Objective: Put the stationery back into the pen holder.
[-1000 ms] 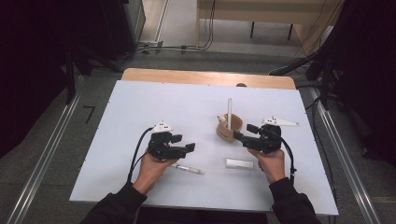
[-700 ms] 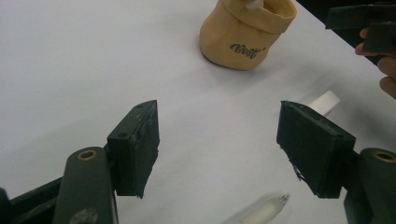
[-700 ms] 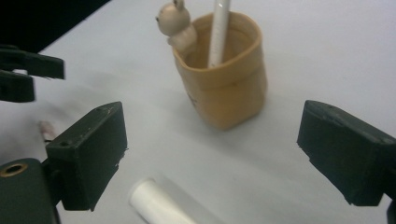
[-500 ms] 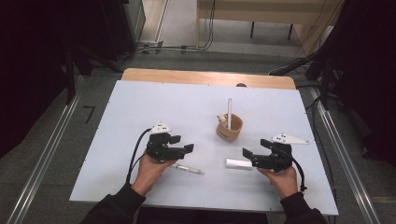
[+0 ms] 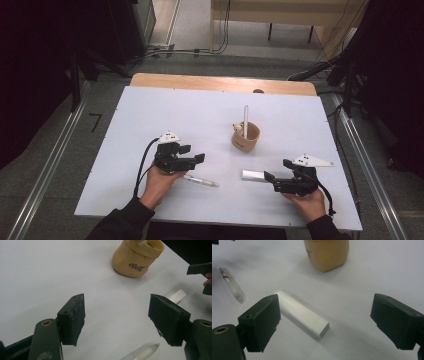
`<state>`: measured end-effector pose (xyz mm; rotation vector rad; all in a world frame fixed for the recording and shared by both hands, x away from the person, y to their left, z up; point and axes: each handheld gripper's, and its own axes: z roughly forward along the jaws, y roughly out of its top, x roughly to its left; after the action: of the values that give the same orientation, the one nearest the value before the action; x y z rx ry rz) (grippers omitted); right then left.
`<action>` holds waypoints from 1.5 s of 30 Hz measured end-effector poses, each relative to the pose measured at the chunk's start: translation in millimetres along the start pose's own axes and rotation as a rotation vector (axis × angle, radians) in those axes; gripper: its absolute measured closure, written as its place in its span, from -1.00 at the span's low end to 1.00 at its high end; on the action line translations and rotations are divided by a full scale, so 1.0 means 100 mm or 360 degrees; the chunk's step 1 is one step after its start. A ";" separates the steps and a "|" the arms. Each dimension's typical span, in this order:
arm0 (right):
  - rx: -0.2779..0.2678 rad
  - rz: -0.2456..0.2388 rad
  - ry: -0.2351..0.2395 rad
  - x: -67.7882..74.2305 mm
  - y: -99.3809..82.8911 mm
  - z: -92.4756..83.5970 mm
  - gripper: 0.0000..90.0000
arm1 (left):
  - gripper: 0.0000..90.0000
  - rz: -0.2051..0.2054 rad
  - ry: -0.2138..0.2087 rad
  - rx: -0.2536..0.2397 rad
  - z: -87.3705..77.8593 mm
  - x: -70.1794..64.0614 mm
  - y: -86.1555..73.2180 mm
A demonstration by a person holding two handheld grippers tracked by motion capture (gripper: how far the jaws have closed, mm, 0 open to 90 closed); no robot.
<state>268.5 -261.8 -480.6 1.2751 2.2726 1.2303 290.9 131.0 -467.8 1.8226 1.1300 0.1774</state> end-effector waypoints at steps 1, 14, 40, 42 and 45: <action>0.0006 -0.0010 0.0004 0.01 -0.01 0.00 -0.83 | -0.34 0.0000 0.0001 -0.0001 0.00 0.00 0.00; 0.0089 -0.0112 0.0008 0.08 -0.12 0.06 -0.83 | -0.35 -0.0007 0.0001 0.0003 0.01 0.01 -0.01; 0.0175 -0.0289 -0.0009 0.18 -0.15 0.28 -0.72 | -0.35 -0.0006 -0.0004 0.0020 0.03 0.00 -0.03; 0.0181 -0.0293 -0.0005 0.18 -0.15 0.29 -0.72 | -0.35 -0.0009 -0.0005 0.0017 0.03 -0.01 -0.02; 0.0179 -0.0290 -0.0006 0.18 -0.15 0.30 -0.71 | -0.35 -0.0005 -0.0003 0.0021 0.03 0.00 -0.03</action>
<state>266.5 -235.3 -507.3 1.0757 2.4239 1.0507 291.0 129.3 -471.4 1.8320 1.1352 0.1667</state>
